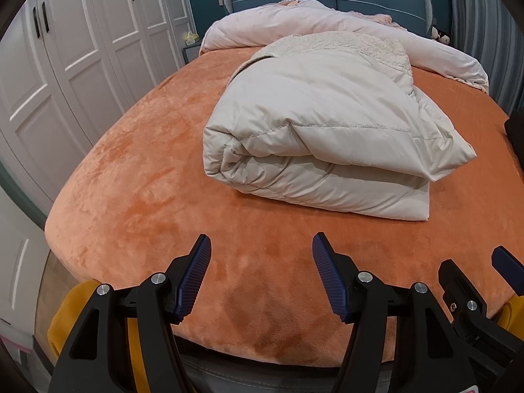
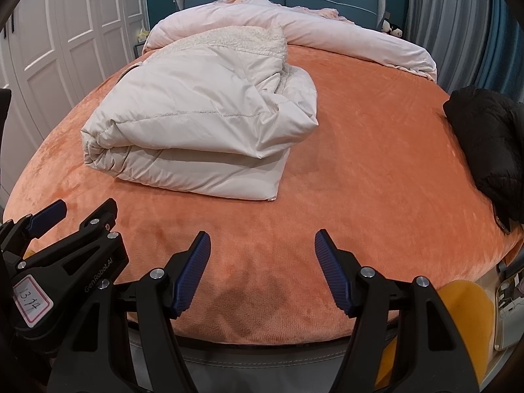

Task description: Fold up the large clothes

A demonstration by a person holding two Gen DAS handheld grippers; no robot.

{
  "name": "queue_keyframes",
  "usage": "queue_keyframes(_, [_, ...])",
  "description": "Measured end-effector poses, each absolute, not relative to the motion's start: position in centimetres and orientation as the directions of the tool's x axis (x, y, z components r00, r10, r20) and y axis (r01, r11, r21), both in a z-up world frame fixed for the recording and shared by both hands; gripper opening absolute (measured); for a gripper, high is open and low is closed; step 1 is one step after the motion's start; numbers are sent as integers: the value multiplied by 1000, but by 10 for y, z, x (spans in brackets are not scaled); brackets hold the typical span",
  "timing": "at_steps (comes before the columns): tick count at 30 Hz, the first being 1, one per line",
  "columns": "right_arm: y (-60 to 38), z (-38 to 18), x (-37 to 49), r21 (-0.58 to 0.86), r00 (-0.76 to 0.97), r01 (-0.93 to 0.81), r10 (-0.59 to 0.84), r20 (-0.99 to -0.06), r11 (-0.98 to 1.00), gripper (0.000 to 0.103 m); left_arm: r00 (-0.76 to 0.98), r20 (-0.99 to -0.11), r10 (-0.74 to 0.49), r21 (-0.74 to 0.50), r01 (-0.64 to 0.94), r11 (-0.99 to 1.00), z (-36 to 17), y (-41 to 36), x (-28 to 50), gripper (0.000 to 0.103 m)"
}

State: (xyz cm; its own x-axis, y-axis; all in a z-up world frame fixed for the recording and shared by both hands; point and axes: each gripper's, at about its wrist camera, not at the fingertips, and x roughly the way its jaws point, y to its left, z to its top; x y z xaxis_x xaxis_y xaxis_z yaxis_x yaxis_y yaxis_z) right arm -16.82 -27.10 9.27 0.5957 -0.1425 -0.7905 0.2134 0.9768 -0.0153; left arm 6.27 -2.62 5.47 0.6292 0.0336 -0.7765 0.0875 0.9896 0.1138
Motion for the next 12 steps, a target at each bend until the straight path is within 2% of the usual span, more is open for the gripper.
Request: queue_keyframes(12, [-272,92,-168,-19,594,212,-144,-791,977,64,601,-799,24,98,90,991,51,-22,67,60])
